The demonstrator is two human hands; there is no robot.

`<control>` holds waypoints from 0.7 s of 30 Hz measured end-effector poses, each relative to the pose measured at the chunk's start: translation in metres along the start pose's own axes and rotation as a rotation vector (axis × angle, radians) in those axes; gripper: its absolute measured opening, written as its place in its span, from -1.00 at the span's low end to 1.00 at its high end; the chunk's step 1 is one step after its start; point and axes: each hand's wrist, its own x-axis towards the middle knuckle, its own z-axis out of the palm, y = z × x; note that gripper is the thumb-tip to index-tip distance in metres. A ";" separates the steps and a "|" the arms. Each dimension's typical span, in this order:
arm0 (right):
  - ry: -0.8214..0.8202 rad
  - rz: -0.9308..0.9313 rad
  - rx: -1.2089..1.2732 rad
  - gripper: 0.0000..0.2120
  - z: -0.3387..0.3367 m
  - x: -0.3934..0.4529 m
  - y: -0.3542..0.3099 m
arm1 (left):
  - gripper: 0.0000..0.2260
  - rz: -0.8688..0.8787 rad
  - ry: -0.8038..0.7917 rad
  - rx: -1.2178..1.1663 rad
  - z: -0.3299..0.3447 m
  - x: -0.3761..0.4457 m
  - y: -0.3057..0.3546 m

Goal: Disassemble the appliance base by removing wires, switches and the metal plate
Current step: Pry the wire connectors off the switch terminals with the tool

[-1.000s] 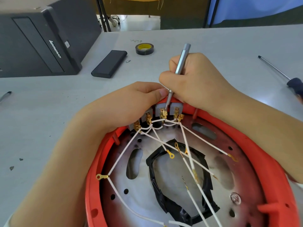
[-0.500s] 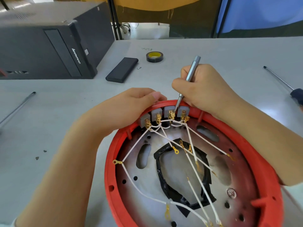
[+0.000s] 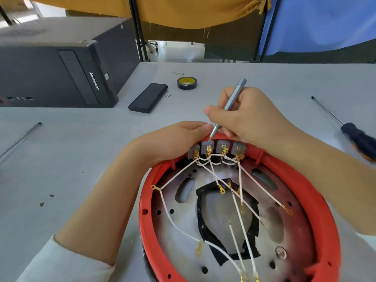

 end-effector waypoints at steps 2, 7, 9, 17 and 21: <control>0.037 0.005 -0.003 -0.70 0.007 -0.001 0.007 | -0.71 0.021 0.013 0.026 0.001 0.001 -0.002; 0.102 -0.008 -0.064 -0.70 0.009 -0.002 0.015 | -0.69 0.040 0.003 0.025 0.001 0.002 -0.006; 0.111 -0.026 -0.107 -0.73 0.009 -0.001 0.013 | -0.67 0.034 -0.011 0.029 0.002 0.003 -0.006; 0.109 -0.052 -0.144 -0.74 0.008 -0.001 0.011 | -0.65 0.043 -0.022 0.049 0.001 0.005 -0.007; 0.064 0.031 -0.144 -0.74 0.009 0.005 0.012 | -0.66 0.029 -0.030 0.071 0.001 0.004 -0.006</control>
